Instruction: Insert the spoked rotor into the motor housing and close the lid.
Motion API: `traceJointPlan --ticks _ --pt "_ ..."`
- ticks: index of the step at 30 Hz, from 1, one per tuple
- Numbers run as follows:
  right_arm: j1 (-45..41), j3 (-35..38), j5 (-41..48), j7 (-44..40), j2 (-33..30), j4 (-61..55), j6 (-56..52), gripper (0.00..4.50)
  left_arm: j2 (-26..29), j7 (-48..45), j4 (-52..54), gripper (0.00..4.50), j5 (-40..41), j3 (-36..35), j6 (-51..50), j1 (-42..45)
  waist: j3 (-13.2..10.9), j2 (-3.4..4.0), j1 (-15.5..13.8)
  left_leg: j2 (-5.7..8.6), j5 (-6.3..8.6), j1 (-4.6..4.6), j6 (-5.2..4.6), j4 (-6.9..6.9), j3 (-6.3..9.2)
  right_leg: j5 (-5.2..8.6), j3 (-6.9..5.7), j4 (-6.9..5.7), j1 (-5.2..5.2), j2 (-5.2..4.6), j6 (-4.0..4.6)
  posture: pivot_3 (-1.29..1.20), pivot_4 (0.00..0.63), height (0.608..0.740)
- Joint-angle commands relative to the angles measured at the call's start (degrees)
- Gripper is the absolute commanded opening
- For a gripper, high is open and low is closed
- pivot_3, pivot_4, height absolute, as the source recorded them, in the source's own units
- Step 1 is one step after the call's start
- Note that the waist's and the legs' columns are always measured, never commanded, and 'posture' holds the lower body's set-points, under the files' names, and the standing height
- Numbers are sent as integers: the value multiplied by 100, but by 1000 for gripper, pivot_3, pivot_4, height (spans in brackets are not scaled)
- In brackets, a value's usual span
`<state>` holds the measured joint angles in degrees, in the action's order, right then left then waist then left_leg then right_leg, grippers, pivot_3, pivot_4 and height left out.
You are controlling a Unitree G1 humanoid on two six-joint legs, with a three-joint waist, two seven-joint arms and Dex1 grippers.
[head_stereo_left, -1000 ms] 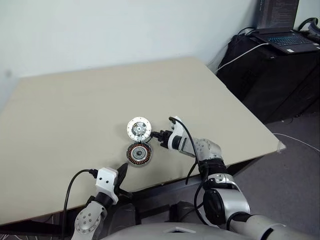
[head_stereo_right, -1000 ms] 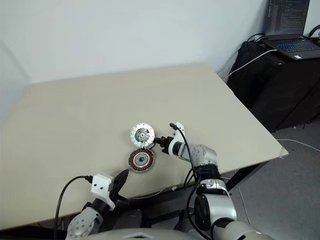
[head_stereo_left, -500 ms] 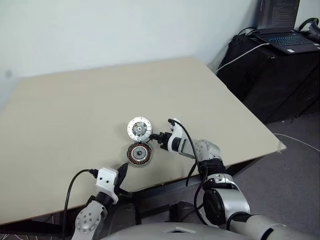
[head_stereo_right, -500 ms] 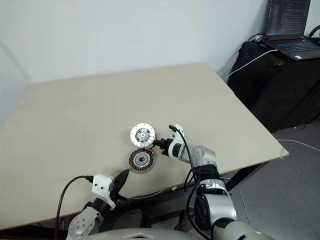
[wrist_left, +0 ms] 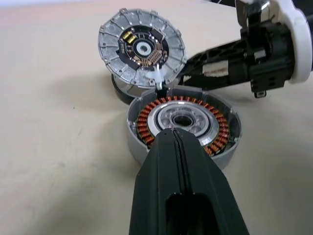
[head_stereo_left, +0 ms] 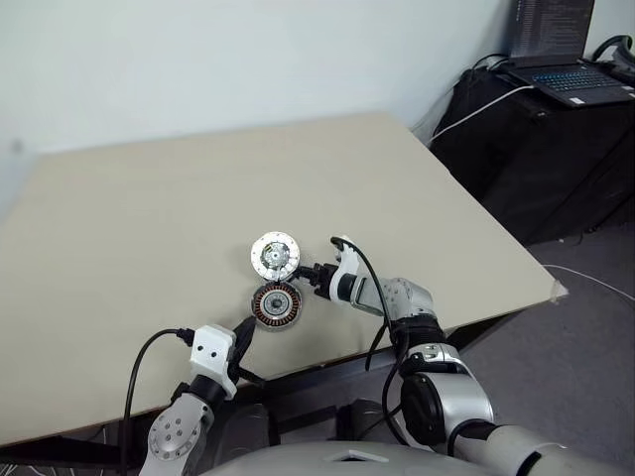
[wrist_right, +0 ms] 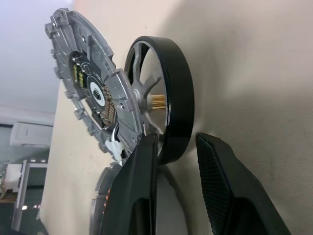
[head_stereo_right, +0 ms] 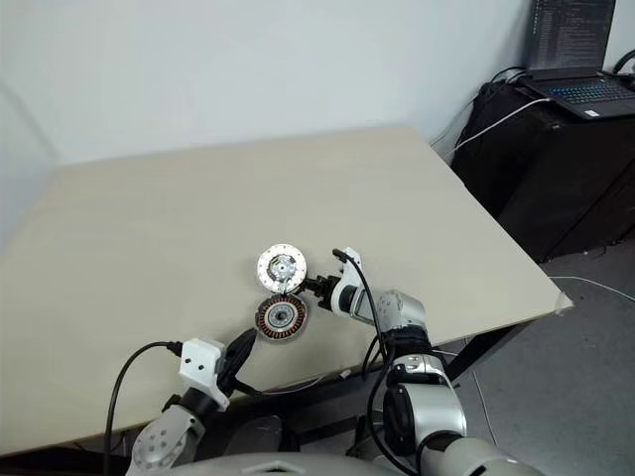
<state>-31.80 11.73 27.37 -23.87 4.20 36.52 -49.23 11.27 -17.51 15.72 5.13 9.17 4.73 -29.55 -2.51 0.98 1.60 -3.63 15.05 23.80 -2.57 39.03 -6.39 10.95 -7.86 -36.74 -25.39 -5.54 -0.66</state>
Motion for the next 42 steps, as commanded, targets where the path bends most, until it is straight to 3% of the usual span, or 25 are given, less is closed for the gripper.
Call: traceJointPlan --ticks 1,5,9,10,27,35,42 --pt "-137 42 79 -43 13 -74 89 1302 -1 40 419 0 -2 29 -181 44 0 0 1 0 0 0 0 0 0 0 0 0 0 0 0 0 0 740" --pt "-117 86 146 -94 31 -104 94 1302 3 42 439 0 -3 33 -255 75 0 0 1 0 0 0 0 0 0 0 0 0 0 1 0 0 0 740" --pt "-117 105 181 -138 41 -121 94 129 0 52 470 0 -18 54 -300 78 1 -1 1 0 0 -1 0 0 0 0 0 0 1 1 0 0 0 740" --pt "-117 102 186 -143 41 -120 95 32 -2 58 487 0 -22 61 -313 73 2 -3 5 0 0 -3 0 0 0 0 0 0 3 1 0 0 0 740" --pt "124 33 76 -73 -146 -304 287 32 28 128 1027 0 10 109 -789 9 2 -2 -16 1 0 -3 -1 2 1 -2 2 0 4 1 -3 0 0 740" --pt "290 6 -117 311 -222 -614 534 2532 14 148 948 0 3 61 -752 48 1 1 -17 2 0 -1 0 0 1 -1 3 1 1 2 -2 0 0 740" --pt "737 -252 -166 400 -433 -1833 395 2532 -14 200 743 0 -11 -41 -580 125 0 1 -46 4 -1 1 -1 2 3 -2 4 3 3 -1 -4 0 0 740"
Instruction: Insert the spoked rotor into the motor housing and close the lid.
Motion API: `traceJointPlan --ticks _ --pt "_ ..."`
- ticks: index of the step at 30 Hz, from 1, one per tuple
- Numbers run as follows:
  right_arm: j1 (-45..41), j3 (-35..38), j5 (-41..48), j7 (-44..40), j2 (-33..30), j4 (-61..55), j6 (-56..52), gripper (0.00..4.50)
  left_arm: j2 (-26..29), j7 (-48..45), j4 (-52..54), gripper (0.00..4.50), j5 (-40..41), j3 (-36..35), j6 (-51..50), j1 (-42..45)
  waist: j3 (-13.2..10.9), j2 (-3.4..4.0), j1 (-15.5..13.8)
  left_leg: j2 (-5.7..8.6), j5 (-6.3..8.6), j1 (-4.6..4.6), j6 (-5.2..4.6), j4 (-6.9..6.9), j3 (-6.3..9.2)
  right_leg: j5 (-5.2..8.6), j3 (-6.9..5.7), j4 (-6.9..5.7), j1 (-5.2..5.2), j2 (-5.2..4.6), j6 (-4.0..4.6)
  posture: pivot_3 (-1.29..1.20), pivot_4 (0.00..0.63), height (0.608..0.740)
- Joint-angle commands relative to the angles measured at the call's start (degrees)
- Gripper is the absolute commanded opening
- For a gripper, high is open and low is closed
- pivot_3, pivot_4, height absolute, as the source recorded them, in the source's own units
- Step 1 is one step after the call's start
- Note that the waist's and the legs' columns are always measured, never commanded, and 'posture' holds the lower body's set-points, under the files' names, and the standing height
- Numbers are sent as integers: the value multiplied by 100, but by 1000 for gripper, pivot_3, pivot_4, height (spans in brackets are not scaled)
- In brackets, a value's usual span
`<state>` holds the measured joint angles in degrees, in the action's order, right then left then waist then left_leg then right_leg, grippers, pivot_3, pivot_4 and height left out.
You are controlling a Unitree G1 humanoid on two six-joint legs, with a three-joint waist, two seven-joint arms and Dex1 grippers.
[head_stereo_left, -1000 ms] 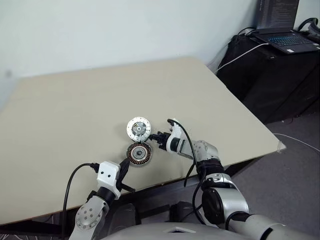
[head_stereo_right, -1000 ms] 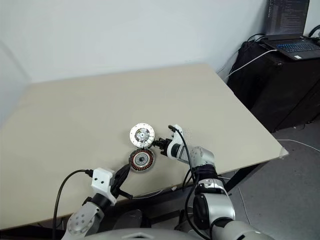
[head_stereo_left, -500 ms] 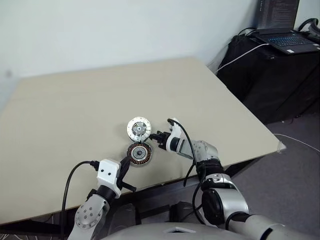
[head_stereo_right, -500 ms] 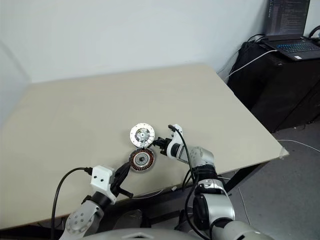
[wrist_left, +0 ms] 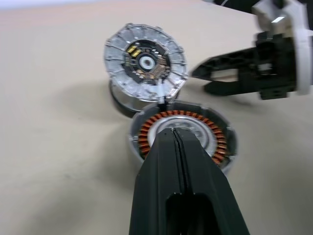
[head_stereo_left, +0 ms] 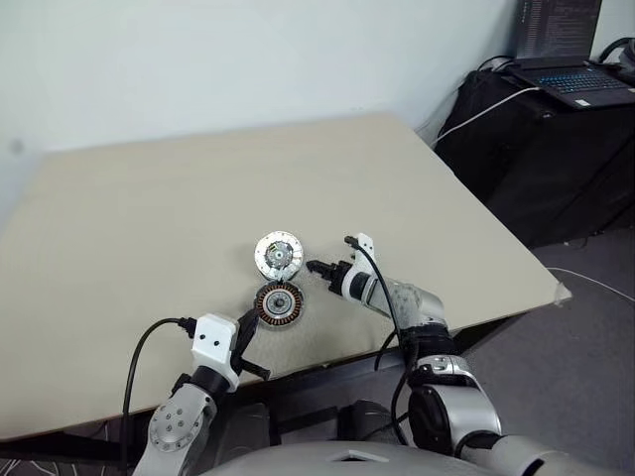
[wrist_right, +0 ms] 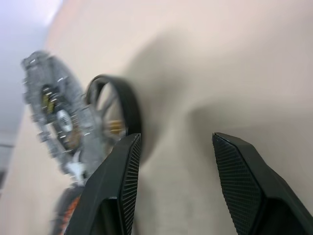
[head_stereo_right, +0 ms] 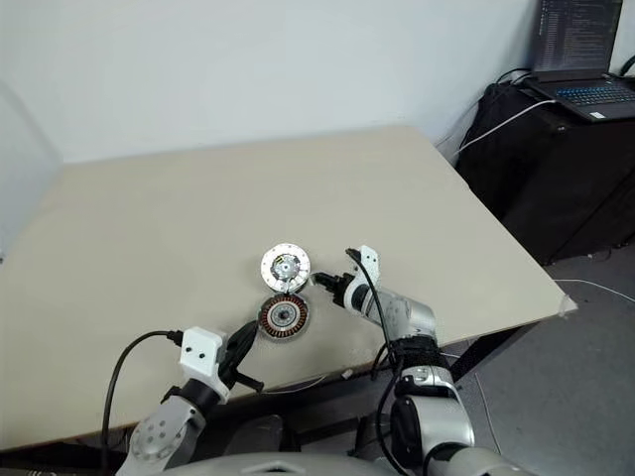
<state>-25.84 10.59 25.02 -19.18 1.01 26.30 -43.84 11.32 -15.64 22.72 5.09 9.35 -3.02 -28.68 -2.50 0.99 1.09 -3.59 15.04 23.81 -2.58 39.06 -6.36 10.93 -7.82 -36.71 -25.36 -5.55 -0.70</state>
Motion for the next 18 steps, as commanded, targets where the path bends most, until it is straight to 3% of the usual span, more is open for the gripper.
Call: traceJointPlan --ticks 1,9,18 --pt "301 -338 60 -156 -247 -1201 -366 2532 -12 3 -13 0 1 -75 247 29 -1 2 6 0 0 1 0 -1 0 1 0 0 -1 0 1 0 0 740" --pt "1194 -1934 -187 -88 -917 -3269 -1651 2532 -12 -98 -500 0 18 -99 615 -4 -3 -1 44 -5 7 -1 1 -8 1 7 -2 7 -5 4 10 0 0 740" --pt "779 -2601 -571 127 -938 -3546 -1903 2532 -45 -204 -923 0 42 -79 926 88 -4 -9 34 -2 8 -2 1 -3 11 4 -9 9 -3 0 4 0 0 740"
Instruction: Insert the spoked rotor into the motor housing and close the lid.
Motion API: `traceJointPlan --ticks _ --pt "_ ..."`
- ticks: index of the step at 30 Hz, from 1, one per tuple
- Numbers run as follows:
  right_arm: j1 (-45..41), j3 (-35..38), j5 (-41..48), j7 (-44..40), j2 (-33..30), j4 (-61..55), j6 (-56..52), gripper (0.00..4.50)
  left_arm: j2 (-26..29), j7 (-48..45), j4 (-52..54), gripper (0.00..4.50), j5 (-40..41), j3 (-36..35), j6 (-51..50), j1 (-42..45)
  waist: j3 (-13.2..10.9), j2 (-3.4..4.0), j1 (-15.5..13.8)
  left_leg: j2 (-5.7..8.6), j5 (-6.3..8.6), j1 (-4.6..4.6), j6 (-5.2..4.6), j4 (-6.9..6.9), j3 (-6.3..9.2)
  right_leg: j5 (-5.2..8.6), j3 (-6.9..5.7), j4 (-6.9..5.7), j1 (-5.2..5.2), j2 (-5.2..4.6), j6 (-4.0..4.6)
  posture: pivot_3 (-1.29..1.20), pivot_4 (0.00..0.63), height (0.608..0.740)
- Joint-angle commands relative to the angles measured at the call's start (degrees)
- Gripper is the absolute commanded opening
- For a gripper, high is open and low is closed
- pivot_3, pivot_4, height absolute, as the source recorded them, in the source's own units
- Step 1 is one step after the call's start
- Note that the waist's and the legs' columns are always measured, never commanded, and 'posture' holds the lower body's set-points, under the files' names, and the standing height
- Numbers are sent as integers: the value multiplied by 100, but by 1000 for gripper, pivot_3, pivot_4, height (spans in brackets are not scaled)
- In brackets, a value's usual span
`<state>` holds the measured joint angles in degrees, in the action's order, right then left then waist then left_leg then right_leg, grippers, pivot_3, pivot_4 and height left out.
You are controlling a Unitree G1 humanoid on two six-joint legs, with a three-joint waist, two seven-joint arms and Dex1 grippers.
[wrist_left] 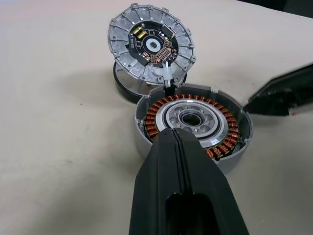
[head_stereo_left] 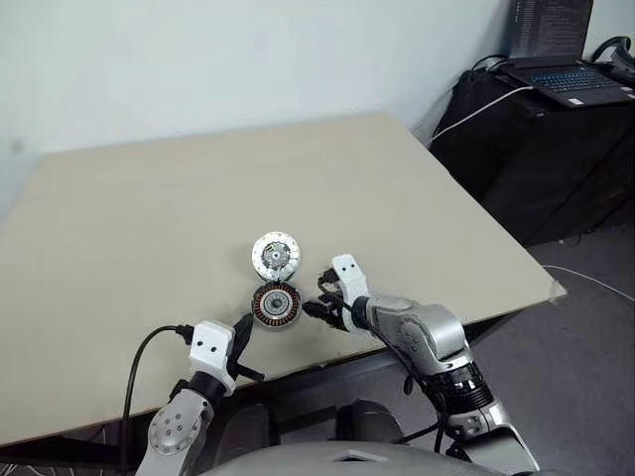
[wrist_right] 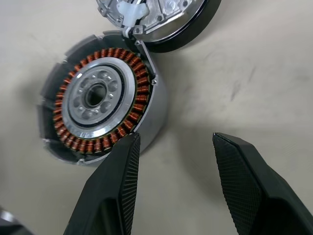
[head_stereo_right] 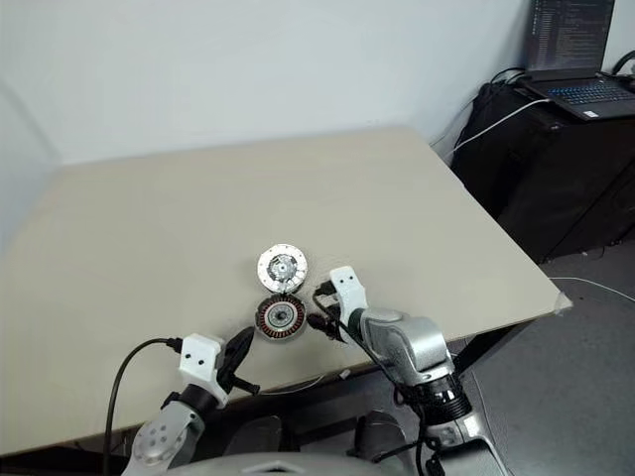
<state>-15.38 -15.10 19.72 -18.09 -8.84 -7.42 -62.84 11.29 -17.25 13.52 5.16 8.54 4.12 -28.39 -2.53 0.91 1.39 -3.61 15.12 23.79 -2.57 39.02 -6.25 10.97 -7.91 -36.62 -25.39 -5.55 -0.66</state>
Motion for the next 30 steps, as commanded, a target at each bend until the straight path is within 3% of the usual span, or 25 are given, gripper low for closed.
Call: traceJointPlan --ticks 1,13,26,30 --pt "-328 -43 -68 21 55 -125 -15 2532 -51 -52 -42 0 34 4 246 63 -2 -2 7 0 0 1 0 -1 1 0 -1 0 -1 1 0 0 0 740" --pt "-701 -57 -142 -158 -61 -6 -184 2532 -167 -32 -201 0 7 29 429 15 -4 -6 -21 4 1 4 1 -3 2 0 -2 6 -1 1 1 0 0 740" --pt "-1087 -326 -494 -244 146 878 142 2532 -214 -75 -362 0 11 19 549 75 -3 -7 -16 3 0 4 0 -2 2 0 -3 4 -1 3 1 0 0 740" --pt "-1164 -329 -574 -283 181 1051 239 1638 -216 -68 -375 0 11 16 582 63 -3 -7 -9 3 0 4 0 -1 1 0 -3 4 0 3 0 0 0 740"
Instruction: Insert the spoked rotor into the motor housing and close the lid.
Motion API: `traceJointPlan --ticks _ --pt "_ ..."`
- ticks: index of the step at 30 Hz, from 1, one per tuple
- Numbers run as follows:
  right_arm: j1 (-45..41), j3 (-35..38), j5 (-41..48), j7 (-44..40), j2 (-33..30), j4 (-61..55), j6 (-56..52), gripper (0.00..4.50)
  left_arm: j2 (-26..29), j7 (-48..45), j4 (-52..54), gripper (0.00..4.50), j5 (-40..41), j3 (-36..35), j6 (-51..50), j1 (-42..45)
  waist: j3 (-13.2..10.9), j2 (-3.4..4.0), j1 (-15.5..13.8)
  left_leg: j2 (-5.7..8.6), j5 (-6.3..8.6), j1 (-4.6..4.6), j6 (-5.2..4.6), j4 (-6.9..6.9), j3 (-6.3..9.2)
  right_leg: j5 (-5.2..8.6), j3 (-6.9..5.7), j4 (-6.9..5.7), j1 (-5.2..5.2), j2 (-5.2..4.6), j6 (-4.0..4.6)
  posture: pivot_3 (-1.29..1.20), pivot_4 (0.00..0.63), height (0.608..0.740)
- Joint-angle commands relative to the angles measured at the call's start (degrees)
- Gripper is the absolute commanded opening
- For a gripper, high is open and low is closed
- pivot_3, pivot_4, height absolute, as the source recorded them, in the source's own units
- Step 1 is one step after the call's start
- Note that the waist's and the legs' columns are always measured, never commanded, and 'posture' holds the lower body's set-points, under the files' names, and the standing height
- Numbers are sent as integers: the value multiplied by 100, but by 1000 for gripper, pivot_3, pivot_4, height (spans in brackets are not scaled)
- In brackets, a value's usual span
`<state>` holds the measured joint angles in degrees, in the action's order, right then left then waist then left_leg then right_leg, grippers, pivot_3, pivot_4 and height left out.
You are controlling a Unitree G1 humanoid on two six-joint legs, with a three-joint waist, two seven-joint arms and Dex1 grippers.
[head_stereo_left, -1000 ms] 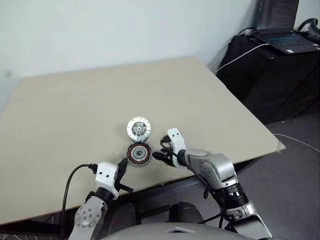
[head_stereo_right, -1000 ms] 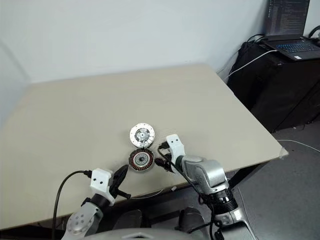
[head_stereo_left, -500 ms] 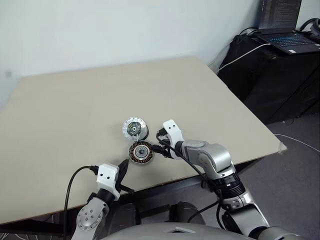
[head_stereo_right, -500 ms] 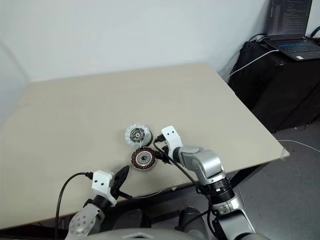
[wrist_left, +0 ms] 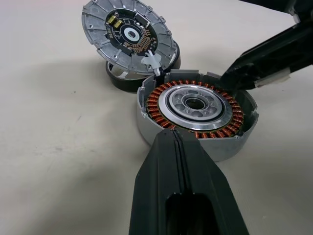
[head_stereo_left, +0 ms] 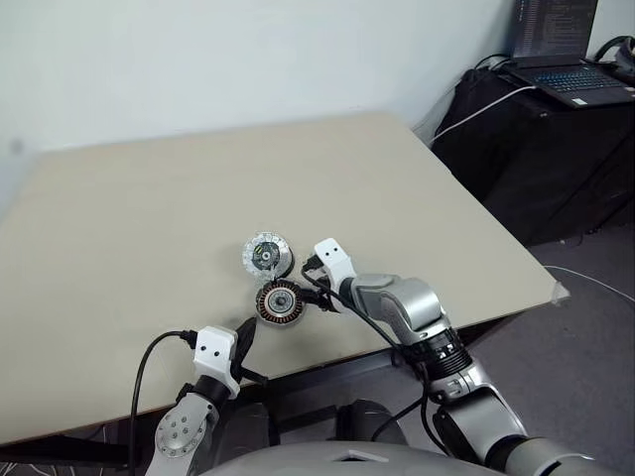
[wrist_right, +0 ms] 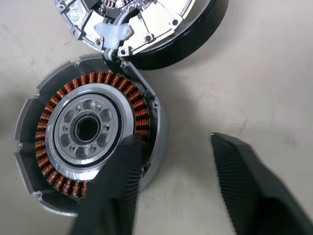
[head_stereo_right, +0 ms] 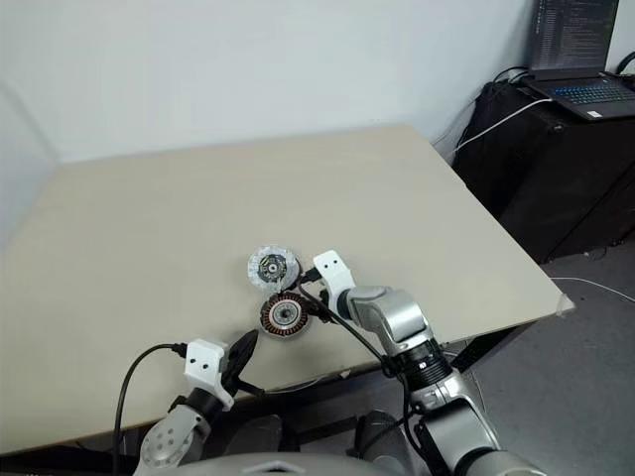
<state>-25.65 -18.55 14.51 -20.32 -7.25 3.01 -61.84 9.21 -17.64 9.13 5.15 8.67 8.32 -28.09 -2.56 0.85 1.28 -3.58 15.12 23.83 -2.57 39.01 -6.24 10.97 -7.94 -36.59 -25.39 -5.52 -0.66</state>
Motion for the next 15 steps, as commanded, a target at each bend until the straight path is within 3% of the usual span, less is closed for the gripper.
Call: traceJointPlan --ticks 1,5,15 --pt "-150 17 -67 -73 27 39 155 1303 -9 -26 63 0 13 0 167 31 0 0 2 0 0 0 0 0 0 0 0 0 0 0 0 0 0 740" --pt "-163 20 -117 -130 49 110 200 21 -4 -27 29 0 17 -20 205 26 0 0 0 0 0 -2 0 1 0 0 0 -4 1 0 0 0 0 740" --pt "-87 163 18 -256 29 -291 35 21 8 -53 -76 0 19 -35 278 57 1 -1 -4 0 0 0 0 2 0 0 0 -4 0 0 0 0 0 740"
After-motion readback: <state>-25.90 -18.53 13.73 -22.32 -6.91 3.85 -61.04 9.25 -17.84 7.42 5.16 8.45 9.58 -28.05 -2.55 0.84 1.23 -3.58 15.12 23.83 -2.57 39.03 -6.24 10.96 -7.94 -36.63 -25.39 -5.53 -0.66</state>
